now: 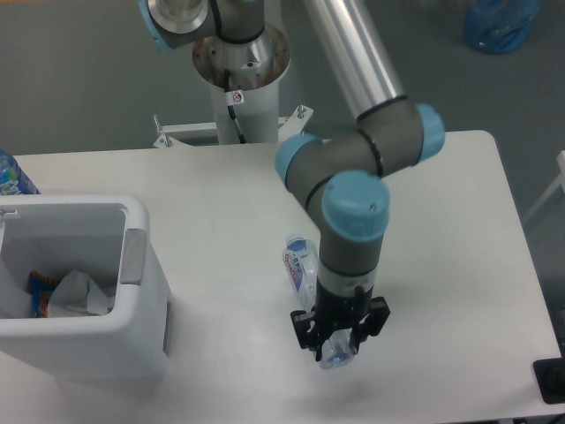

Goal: Place the trash in the trash can
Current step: 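Lift the bottle and carry it over the trash bin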

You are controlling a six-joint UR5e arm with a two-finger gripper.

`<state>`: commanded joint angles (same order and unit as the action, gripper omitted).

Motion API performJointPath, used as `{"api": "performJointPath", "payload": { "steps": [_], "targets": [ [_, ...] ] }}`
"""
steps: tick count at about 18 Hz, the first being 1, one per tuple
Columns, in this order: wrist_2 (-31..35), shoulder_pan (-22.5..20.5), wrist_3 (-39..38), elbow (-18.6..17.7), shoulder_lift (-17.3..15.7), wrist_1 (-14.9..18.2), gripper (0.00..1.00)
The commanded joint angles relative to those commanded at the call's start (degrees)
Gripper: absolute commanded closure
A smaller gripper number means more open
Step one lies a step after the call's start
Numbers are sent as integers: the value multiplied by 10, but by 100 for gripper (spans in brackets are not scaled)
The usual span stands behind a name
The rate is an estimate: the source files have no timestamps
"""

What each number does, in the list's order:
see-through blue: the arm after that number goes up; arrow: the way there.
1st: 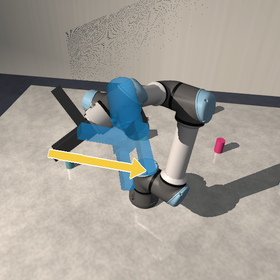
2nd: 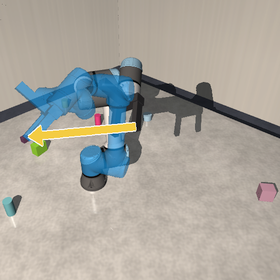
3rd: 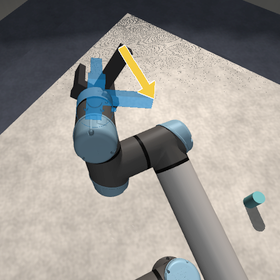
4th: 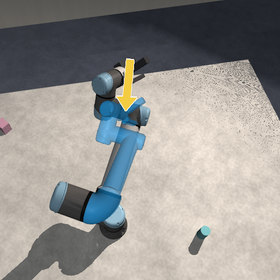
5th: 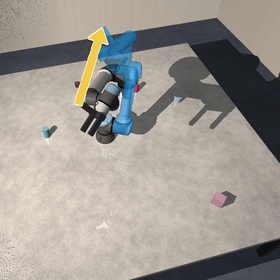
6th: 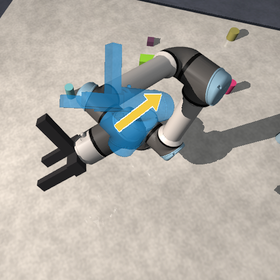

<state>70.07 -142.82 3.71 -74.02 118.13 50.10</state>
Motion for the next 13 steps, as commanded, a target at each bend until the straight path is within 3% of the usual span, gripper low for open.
{"api": "performJointPath", "payload": {
  "steps": [5, 9, 13],
  "targets": [
    [-54, -9, -25, 49, -25, -1, 45],
    [-74, -7, -26, 59, -51, -25, 45],
    [-97, 1, -27, 59, -72, -27, 45]
  ]
}}
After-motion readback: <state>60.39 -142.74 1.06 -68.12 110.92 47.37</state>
